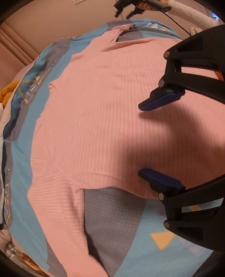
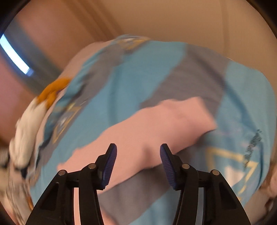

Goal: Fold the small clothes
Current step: 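Grasp the pink shirt's sleeve cuff with the right gripper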

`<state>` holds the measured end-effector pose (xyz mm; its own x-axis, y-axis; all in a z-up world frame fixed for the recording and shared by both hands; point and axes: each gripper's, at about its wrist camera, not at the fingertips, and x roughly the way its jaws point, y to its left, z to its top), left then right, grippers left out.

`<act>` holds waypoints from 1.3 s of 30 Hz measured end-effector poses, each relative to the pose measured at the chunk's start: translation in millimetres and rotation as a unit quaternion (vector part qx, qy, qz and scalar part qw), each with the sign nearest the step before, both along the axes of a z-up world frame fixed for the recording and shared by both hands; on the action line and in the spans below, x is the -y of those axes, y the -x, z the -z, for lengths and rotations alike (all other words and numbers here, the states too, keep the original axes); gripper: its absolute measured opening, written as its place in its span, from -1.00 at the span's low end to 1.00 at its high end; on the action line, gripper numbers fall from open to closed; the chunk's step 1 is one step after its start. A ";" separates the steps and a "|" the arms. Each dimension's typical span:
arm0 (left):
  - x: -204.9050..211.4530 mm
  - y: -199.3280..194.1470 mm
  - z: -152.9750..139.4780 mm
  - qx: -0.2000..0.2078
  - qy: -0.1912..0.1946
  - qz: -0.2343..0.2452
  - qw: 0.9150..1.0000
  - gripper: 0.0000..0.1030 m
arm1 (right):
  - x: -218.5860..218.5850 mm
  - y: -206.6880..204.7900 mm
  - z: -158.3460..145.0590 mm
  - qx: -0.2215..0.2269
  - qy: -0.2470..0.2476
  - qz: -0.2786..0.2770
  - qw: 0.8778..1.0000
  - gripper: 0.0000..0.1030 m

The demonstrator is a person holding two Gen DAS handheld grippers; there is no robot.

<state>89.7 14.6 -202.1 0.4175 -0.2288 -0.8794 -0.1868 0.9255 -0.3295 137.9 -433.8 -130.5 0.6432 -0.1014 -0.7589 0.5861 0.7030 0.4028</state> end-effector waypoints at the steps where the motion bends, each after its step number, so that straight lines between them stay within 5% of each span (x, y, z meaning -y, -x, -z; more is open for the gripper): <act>1: -1.4 -0.2 0.6 0.000 0.004 -0.003 1.000 0.33 | 16.2 3.8 7.6 -0.004 -0.010 0.021 1.000 0.06; 5: -6.4 -5.2 3.5 -0.005 0.017 -0.012 1.000 0.33 | 45.2 9.0 29.9 -0.029 -0.035 0.070 0.996 0.03; 11: -5.6 -3.1 6.0 0.000 0.014 -0.011 1.000 0.35 | 55.1 -0.5 52.0 -0.017 -0.068 0.060 0.996 0.00; 14: -2.8 -6.1 8.2 0.001 0.007 -0.010 1.000 0.35 | 57.0 -8.4 52.2 -0.021 -0.053 0.052 0.997 -0.73; 15: -3.2 -6.3 8.6 0.001 0.008 -0.011 1.000 0.35 | 60.6 -6.3 50.5 -0.016 -0.052 0.050 0.997 -0.74; 20: -6.0 -5.5 9.9 0.003 0.016 -0.013 1.000 0.35 | 71.0 2.7 9.9 0.022 0.023 0.071 0.997 -0.77; 26: -5.4 -2.3 8.2 0.008 0.012 -0.011 1.000 0.34 | 73.0 -7.3 8.6 -0.005 0.039 0.065 0.997 -0.78; 39: -21.6 8.4 -32.4 0.060 0.007 -0.036 0.998 0.35 | -33.6 -28.8 -108.3 0.069 0.175 -0.043 0.981 -0.78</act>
